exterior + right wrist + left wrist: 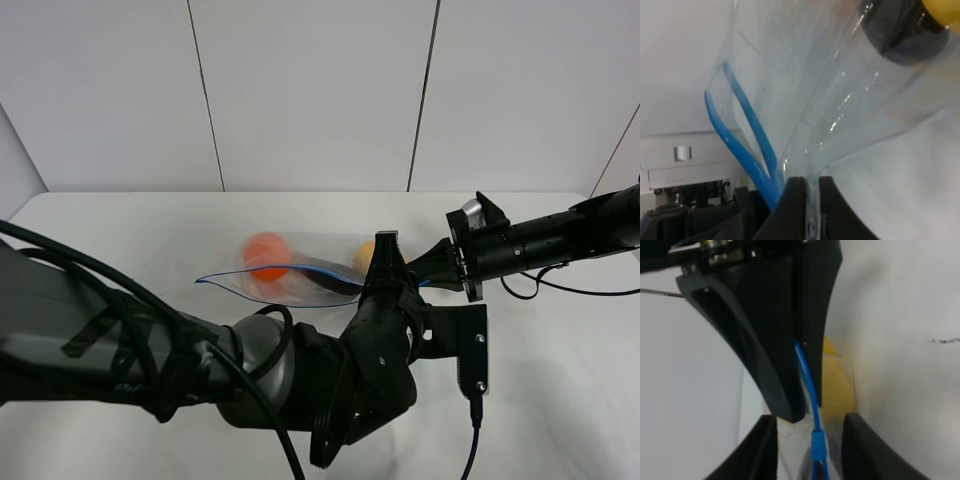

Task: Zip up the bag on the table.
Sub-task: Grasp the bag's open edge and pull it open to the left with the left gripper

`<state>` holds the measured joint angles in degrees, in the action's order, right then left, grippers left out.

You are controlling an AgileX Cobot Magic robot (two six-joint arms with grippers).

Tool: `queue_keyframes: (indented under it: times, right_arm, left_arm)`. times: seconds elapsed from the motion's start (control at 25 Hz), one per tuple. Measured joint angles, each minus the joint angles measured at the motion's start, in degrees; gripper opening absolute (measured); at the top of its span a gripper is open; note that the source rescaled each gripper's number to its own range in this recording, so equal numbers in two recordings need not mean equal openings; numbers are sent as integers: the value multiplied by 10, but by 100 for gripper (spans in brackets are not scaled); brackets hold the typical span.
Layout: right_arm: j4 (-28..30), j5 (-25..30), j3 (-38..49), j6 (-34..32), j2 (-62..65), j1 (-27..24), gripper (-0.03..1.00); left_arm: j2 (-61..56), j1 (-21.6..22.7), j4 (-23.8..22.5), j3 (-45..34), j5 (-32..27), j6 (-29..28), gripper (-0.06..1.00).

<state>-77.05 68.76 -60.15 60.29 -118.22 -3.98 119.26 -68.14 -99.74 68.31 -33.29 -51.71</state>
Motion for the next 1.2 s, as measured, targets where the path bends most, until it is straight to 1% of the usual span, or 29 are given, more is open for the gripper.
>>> queue_keyframes:
  times: [0.16,0.48,0.8,0.92,1.2]
  right_arm:
    - [0,0,0,0,0,0,0]
    - [-1,0,0,0,0,0,0]
    - [-1,0,0,0,0,0,0]
    - [-1,0,0,0,0,0,0]
    - [-1,0,0,0,0,0,0]
  left_arm:
    - [0,9,0,0,-1,0,31]
    - [0,9,0,0,-1,1,31]
    - [0,8,0,0,10,9,25]
    - [0,3,0,0,15,20,24]
    - [0,0,0,0,17,24,23]
